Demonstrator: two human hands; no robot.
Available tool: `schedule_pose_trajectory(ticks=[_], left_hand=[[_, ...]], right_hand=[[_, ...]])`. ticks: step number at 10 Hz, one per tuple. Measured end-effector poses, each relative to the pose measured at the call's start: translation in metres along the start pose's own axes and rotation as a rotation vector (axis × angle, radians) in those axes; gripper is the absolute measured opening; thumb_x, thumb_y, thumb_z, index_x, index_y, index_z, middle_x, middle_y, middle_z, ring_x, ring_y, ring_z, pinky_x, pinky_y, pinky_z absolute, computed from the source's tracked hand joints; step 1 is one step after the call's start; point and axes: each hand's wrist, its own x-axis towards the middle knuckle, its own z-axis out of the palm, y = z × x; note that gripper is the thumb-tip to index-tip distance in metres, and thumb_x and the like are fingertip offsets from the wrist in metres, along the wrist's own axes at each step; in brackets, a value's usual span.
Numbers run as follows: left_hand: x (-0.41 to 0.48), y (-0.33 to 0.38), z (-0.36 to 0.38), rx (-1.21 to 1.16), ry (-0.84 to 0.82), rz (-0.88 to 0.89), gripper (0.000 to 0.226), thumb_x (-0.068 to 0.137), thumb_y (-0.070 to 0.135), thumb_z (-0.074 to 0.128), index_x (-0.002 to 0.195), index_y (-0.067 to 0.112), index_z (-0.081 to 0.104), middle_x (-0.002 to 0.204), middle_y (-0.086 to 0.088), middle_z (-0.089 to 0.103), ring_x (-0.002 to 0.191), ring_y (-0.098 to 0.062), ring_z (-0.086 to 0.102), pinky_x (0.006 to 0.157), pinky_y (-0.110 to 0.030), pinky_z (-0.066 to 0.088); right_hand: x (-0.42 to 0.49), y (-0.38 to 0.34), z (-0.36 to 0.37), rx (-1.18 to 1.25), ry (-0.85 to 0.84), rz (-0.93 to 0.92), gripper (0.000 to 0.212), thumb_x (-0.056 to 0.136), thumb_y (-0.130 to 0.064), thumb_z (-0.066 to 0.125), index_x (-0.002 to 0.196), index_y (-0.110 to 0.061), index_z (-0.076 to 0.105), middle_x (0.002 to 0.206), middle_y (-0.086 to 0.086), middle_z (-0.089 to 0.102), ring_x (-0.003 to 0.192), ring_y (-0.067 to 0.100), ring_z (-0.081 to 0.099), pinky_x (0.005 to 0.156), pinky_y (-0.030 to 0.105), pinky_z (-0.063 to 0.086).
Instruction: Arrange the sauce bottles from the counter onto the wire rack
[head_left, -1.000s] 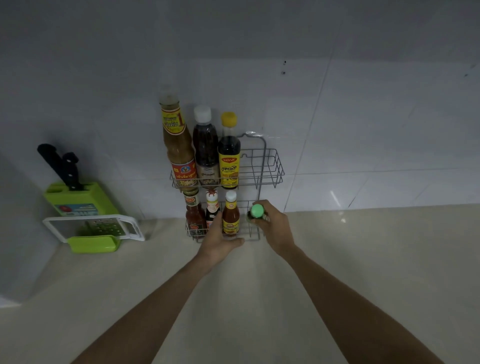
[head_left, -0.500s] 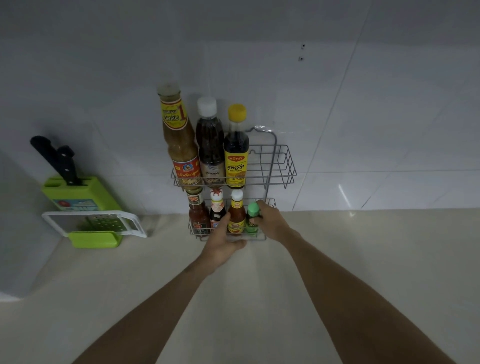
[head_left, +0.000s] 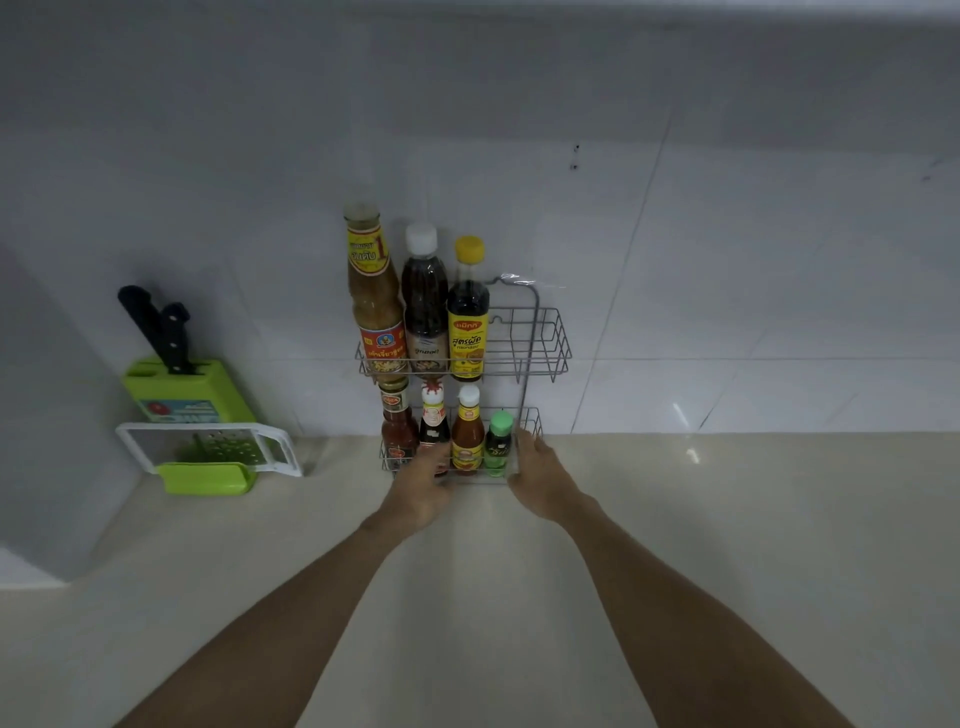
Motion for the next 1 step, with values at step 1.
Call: schedule_pose_trajectory(ticks=[1], left_hand=[[-0.019,0.0118,-0.0124,0.283,0.086,0.037,0.05,0.092,0.02,0.054,0.141,0.023,0.046,0.155,-0.003,0.036,0.148,-0.035,0.016,0.119,-0.043,0.021]], right_hand=[[-0.0228,-0.0071,-0.0138,-0.204,0.028,-0.059,0.07,0.086,-0.035,0.058,0.144,-0.01,0.029,0.146,0.013,0.041,0.14,0.037,0.031,0.115,0.048,0.027]])
